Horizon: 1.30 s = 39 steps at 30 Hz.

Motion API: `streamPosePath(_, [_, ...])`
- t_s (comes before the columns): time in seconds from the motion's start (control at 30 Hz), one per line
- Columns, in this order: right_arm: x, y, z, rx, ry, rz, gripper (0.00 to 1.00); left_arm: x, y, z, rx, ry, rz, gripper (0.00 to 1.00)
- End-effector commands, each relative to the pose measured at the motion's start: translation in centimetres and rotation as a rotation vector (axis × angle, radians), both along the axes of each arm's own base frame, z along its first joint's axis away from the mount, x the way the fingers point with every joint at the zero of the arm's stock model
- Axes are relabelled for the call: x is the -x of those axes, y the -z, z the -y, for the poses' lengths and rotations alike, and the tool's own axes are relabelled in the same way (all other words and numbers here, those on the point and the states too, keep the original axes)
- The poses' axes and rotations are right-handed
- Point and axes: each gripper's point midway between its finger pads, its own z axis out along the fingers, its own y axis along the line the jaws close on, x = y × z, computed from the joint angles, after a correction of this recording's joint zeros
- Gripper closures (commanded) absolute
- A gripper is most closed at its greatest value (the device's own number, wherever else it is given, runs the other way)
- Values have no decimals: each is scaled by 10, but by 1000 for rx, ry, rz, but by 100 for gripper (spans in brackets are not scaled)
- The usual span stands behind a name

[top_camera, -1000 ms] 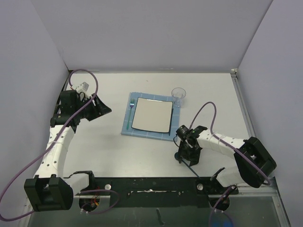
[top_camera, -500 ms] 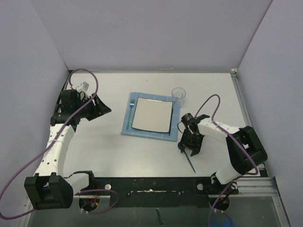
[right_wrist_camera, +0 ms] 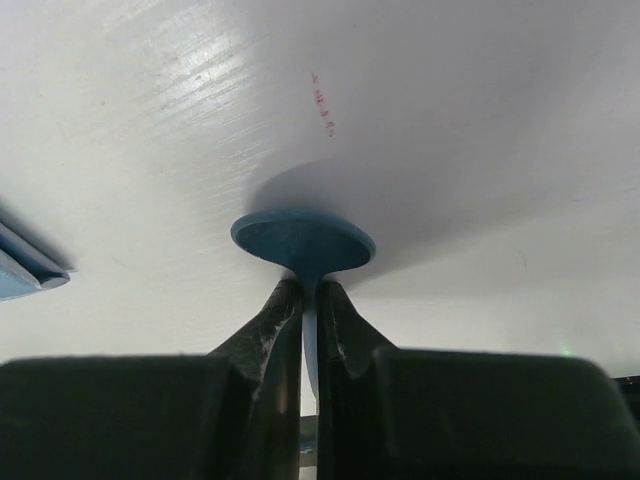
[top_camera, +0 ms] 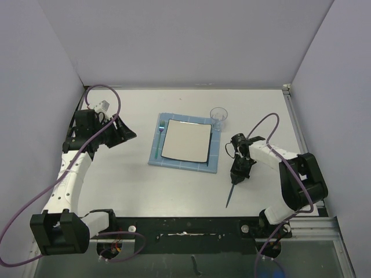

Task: Set the dinner table for one person
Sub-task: Pick up the spoon from the center of the board, then place the spoon on the napkin.

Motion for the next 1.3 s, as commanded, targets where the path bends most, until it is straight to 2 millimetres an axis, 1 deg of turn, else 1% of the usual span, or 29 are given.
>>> streamPosePath(0.0, [-39,27,6,48,8,129,100,-9,-21,-2,-16,4,78,47])
streamPosePath(0.1, [-44,23,2,30,-3,149,100,-8,-21,-3,-17,3,78,47])
streamPosePath(0.2, [-56,9,0,27,-25,194,100,-7,-19,-2,-15,2,77,47])
streamPosePath(0.3, [-73,-11,-4,24,-54,250,100,-6,-16,-2,-9,1,74,47])
streamPosePath(0.4, [-95,-33,-12,6,-83,309,100,-5,-15,0,-1,5,75,47])
streamPosePath(0.53, [-120,-57,-24,-13,-100,368,100,-4,-21,0,0,9,91,47])
streamPosePath(0.6, [-133,-64,-31,-24,-107,387,100,-4,-24,-1,-6,12,98,47])
streamPosePath(0.7, [-148,-67,-42,-39,-123,386,100,-4,-28,-2,-14,12,107,47])
streamPosePath(0.77, [-154,-66,-50,-44,-136,378,100,-4,-30,-3,-20,10,112,47])
streamPosePath(0.87, [-156,-60,-63,-54,-152,363,100,-3,-30,-4,-27,7,116,47])
streamPosePath(1.03, [-155,-52,-85,-74,-178,346,100,-2,-24,-6,-34,4,104,47])
streamPosePath(1.27, [-159,-44,-103,-73,-205,329,100,-4,-21,-7,-34,1,98,47])
